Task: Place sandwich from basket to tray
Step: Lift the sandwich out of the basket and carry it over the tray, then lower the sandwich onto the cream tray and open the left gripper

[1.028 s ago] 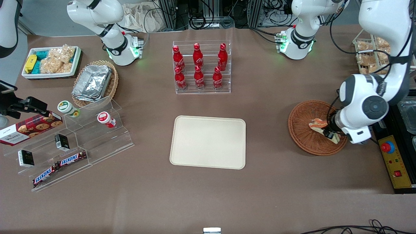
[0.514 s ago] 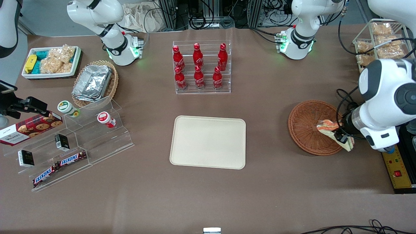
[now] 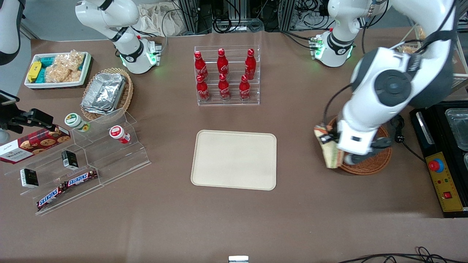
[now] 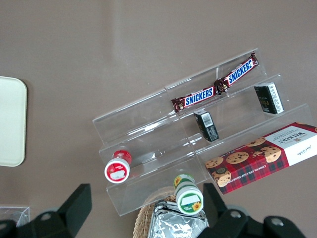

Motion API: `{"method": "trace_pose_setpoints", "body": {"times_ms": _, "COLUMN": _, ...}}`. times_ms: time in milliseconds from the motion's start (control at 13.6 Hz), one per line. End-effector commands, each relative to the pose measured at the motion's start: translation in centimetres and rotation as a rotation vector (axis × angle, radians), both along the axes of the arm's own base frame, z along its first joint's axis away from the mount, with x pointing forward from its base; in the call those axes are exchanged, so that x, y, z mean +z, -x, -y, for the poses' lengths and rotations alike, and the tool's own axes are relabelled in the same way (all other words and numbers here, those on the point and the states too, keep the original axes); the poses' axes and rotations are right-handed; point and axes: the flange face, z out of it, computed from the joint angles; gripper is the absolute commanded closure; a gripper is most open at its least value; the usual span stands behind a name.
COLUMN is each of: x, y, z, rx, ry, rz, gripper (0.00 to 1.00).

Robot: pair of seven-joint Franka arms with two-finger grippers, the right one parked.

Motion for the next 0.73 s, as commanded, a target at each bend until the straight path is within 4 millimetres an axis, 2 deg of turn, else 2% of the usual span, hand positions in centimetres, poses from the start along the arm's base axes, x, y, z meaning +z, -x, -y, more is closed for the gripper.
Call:
{"method": "trace_pose_setpoints", "body": {"times_ms": 0, "x": -4.9, "y": 0.2, "z": 6.2, "rx": -0.161, "ry": -0.001, "rz": -0.014, "gripper": 1.00}}
{"method": "trace_pose_setpoints", "body": {"times_ms": 220, "x": -11.2, "y": -0.3, "z": 11.6, "rx": -0.222, "ry": 0.023, "rz": 0.002, "gripper": 1.00}}
{"method": "trace_pose_setpoints", "body": {"times_ms": 367, "x": -14.3, "y": -0.3, "z": 14.7, "rx": -0.229, "ry": 0.043, "rz": -0.018, "gripper": 1.00}}
{"method": "trace_pose_setpoints", "body": {"times_ms": 514, "x": -18.3, "y": 0.1, "z": 15.6, "rx": -0.257, "ry": -0.017, "rz": -0.029, "gripper": 1.00}}
{"method": "trace_pose_setpoints", "body": {"times_ms": 661, "x": -20.9, "y": 0.0, "z": 16.2, "rx": -0.264, "ry": -0.015, "rz": -0.021, "gripper": 1.00}}
